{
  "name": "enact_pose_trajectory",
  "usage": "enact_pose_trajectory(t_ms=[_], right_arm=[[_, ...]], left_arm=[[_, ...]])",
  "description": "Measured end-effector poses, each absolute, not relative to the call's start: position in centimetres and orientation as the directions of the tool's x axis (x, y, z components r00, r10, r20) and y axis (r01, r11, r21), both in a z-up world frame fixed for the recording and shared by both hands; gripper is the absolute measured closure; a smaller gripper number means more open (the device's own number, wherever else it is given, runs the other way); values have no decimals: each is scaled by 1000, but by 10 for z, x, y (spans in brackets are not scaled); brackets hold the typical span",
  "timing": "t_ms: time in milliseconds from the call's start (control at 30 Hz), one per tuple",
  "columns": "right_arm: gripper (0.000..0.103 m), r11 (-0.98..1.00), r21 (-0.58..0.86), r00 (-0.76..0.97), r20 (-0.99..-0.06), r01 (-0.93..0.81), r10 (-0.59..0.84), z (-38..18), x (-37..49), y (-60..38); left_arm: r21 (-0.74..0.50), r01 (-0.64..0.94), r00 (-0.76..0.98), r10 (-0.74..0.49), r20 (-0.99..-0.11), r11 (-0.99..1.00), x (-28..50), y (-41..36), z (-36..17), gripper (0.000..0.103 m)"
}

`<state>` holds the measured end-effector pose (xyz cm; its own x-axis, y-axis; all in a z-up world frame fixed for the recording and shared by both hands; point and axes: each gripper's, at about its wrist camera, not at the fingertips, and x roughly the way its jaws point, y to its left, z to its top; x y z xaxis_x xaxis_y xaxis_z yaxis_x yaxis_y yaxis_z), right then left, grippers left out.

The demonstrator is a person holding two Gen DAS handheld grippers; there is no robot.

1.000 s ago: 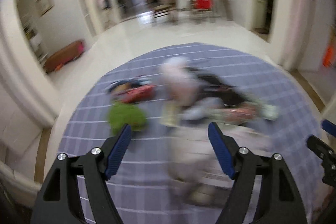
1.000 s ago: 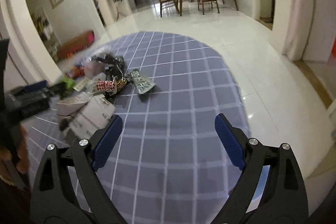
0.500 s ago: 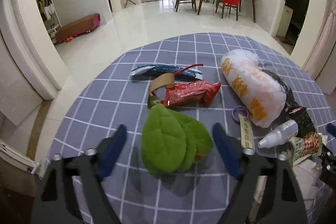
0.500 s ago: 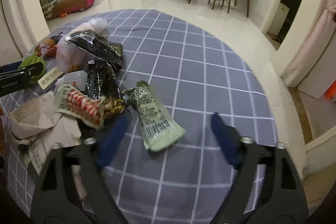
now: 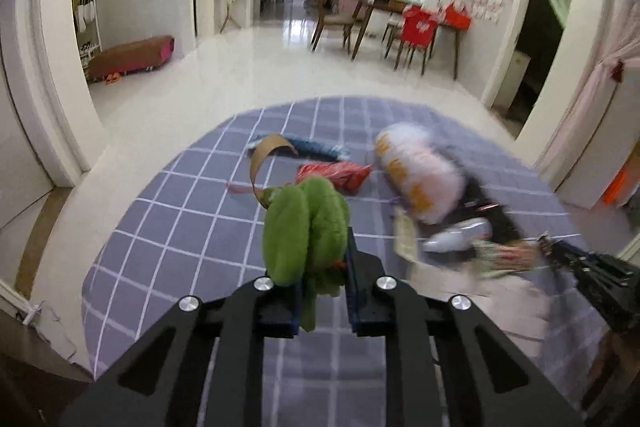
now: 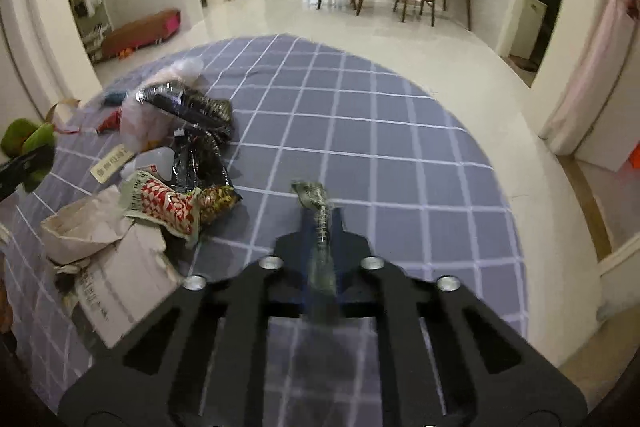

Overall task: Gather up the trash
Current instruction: 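Grasp the green leaf item with left gripper while right grasps the clear wrapper, then carry both items over the blue bucket and open both grippers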

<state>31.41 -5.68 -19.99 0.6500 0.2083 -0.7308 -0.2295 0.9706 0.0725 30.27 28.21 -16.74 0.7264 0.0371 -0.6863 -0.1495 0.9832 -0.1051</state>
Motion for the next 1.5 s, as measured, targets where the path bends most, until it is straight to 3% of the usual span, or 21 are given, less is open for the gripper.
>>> enact_pose_trajectory(t_ms=[233,633,933,1267,1333,1367,1400,1500], right_arm=[[96,958,174,656,-700,-228,284,-180,271,-89],[96,935,307,731,-594,-180,336,-149,190,-163],[96,932,362,795,-558,-22,236,-158,132,-277],[93,911,381,753,-643,156,140,-222,122,-360],[79,918,354,726,-678,179,120,-234,127,-366],[62,913,362,719,-684,187,124,-241,128,-370],[54,909,369,717,-686,194,126,-244,129,-375],[54,894,395,710,-690,212,137,-257,126,-385]], left_arm=[[-110,-65,781,-18,-624,992,255,231,-119,87],[-78,186,734,-192,-651,979,220,85,-120,87],[-68,398,635,-328,-699,915,211,-54,-151,87],[-58,538,493,-370,-787,841,215,-161,-218,86],[-66,539,464,-362,-809,840,222,-169,-230,86],[-69,539,453,-358,-816,840,223,-173,-235,86],[-69,541,443,-354,-824,838,225,-175,-240,86],[-64,546,422,-340,-840,836,229,-181,-254,86]])
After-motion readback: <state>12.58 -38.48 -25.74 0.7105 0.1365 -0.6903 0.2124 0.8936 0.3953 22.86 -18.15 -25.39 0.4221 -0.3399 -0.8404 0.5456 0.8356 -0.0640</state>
